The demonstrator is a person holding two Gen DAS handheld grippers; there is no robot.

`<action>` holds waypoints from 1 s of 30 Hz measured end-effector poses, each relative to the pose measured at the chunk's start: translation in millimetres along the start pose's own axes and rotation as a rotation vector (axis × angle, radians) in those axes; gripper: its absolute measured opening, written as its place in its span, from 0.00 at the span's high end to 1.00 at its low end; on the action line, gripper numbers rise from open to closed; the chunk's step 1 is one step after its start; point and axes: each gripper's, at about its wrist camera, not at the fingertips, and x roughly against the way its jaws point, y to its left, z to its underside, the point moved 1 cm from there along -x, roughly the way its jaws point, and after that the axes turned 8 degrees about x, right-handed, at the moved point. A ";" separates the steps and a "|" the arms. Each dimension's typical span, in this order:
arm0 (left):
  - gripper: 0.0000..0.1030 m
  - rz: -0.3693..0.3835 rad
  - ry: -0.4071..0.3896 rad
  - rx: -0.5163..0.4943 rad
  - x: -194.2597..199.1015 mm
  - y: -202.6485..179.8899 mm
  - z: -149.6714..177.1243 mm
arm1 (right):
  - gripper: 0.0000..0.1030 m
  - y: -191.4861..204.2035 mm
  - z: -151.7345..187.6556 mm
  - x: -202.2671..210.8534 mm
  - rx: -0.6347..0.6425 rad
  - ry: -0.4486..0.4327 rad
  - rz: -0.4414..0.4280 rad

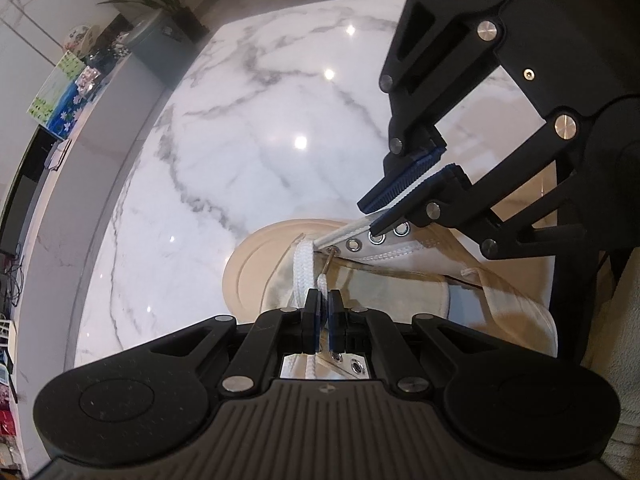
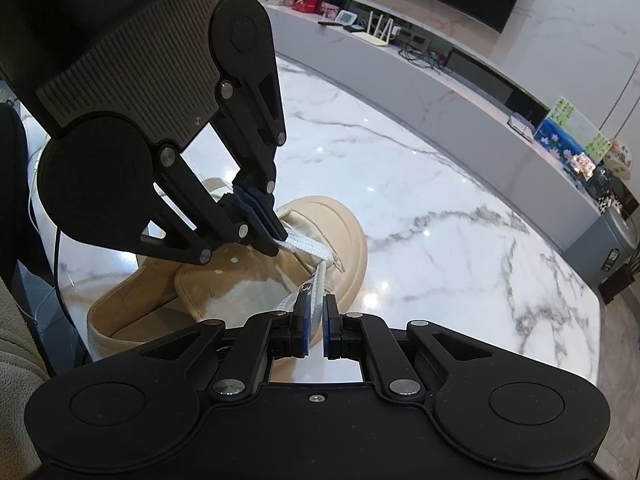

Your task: Lace up shoes with both hands

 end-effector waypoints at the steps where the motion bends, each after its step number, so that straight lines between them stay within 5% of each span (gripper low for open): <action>1: 0.98 0.000 0.000 0.000 -0.5 -0.1 -0.3 | 0.96 -0.3 0.2 -0.1 -0.001 0.000 0.000; 21: 0.98 0.002 -0.050 -0.034 -7.5 -4.6 -5.1 | 0.96 -11.5 -5.8 16.1 0.075 -0.041 -0.036; 30: 0.97 0.008 -0.066 -0.039 -10.6 -3.6 -8.0 | 0.96 -17.3 -1.4 -14.7 0.256 0.038 -0.029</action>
